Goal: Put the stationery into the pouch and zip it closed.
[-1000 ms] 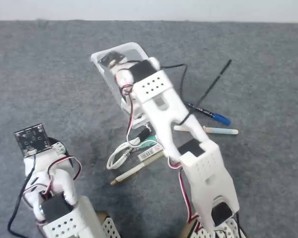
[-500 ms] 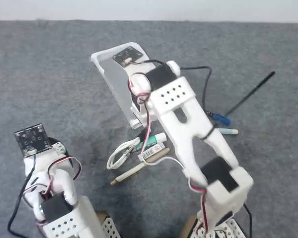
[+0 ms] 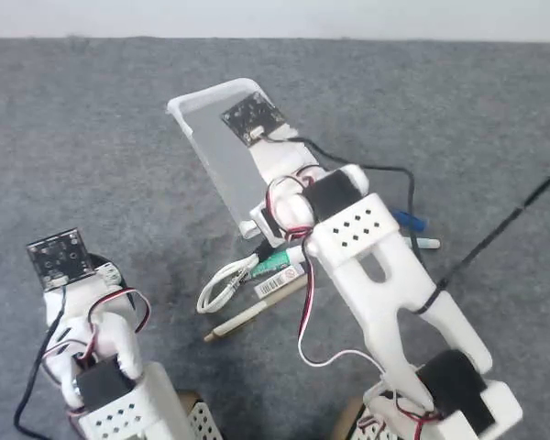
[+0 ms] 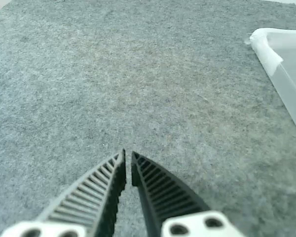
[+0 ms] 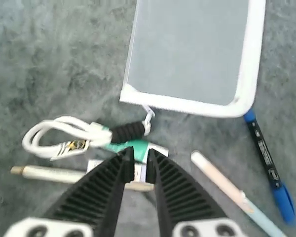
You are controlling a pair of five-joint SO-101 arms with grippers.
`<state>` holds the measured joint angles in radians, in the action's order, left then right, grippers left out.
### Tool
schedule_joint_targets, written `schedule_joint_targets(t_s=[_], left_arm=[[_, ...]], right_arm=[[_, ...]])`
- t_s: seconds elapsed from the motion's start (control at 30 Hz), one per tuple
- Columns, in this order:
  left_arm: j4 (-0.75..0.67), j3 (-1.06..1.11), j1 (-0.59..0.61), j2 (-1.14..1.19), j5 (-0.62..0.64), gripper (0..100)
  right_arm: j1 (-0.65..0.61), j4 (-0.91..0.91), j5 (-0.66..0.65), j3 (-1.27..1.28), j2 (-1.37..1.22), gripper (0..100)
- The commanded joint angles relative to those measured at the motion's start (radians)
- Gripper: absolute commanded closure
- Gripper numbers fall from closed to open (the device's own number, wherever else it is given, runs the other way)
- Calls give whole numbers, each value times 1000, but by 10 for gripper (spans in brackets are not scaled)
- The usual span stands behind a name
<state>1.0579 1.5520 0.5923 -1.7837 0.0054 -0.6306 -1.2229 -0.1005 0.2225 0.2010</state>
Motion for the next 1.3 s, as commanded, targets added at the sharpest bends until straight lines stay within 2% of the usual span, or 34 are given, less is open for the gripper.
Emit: schedule_joint_targets(t_s=[0.0, 0.13, 0.2, 0.3, 0.37, 0.93, 1.27], left_arm=[[-29, -28, 0, -3, 8, 981], [-29, -28, -2, -3, 8, 981], [-29, -28, -2, -3, 8, 981], [-29, -28, -2, -3, 8, 981], [-29, -28, -2, -3, 8, 981], [-29, -28, -2, -3, 8, 981], [-55, -7, -2, -3, 8, 981]], right_arm=[[-13, 53, 58, 14, 64, 957], [-24, 61, 135, 14, 62, 956], [-22, 81, 221, 14, 59, 941], [-24, 87, 420, 9, 12, 848], [-31, 84, 509, -8, -39, 794], [-105, 68, 588, -206, -417, 825], [-130, -94, 592, -408, -627, 825]])
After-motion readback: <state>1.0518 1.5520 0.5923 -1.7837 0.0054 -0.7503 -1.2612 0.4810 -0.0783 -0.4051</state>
